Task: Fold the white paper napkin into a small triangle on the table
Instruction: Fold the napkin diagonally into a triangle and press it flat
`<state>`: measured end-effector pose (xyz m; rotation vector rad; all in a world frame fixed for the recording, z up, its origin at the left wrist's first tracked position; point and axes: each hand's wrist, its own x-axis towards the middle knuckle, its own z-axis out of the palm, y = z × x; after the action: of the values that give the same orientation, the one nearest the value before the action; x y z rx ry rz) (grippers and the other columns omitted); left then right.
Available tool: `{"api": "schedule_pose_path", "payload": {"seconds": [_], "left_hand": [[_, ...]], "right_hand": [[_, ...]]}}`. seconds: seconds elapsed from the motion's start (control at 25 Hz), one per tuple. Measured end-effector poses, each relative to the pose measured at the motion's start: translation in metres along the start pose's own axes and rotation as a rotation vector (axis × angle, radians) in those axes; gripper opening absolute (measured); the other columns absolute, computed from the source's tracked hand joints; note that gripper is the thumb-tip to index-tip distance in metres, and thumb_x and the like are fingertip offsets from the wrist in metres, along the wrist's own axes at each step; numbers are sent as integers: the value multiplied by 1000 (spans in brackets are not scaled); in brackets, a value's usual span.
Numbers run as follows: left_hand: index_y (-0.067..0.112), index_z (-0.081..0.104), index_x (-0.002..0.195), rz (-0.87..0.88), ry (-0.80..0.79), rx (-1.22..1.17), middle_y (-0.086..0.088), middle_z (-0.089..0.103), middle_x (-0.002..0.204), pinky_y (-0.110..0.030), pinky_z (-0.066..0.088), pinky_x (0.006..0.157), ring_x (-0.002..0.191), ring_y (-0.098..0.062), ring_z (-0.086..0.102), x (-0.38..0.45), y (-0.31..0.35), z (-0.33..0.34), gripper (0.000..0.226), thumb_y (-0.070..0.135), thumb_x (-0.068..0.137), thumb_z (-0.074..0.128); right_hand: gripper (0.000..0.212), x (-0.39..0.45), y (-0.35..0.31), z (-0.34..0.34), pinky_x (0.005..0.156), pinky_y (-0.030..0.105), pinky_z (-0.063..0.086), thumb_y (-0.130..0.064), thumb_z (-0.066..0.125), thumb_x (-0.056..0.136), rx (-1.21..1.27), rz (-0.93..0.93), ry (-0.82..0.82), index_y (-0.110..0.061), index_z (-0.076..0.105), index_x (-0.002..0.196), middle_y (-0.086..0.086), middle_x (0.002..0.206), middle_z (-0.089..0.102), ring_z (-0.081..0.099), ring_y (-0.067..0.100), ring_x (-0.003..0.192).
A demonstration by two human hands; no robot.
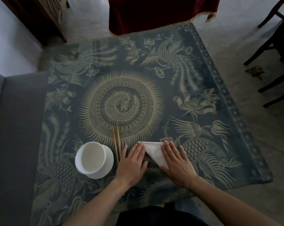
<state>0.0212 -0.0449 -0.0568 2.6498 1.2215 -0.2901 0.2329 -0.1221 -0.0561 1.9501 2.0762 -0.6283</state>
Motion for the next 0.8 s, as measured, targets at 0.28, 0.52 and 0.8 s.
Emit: {"api": "schedule_pose_path", "payload": {"seconds": [0.28, 0.52, 0.8], "left_hand": [[15, 1, 156, 220, -89, -31, -3, -4, 165, -50, -5, 120, 149, -17, -12, 22, 33, -4, 66, 48, 101, 18], [16, -18, 151, -19, -174, 33, 2, -27, 159, -49, -15, 118, 144, -14, -29, 9, 2, 6, 72, 58, 95, -6], [15, -14, 152, 56, -75, -84, 0, -25, 160, -47, -14, 118, 147, -16, -22, 15, 26, -1, 68, 52, 100, 8]], "right_hand": [[76, -1, 2, 5, 115, 48, -14, -62, 9, 95, 71, -4, 14, -17, -17, 150, 3, 157, -27, -28, 22, 143], [74, -2, 5, 11, 114, 51, -18, -63, 9, 96, 68, 43, -1, -22, -24, 148, -2, 154, -36, -34, 22, 140], [69, -5, 5, 1, 115, 52, -5, -49, 19, 100, 78, 42, 142, -12, -5, 153, 7, 161, -11, -15, 23, 147]]}}
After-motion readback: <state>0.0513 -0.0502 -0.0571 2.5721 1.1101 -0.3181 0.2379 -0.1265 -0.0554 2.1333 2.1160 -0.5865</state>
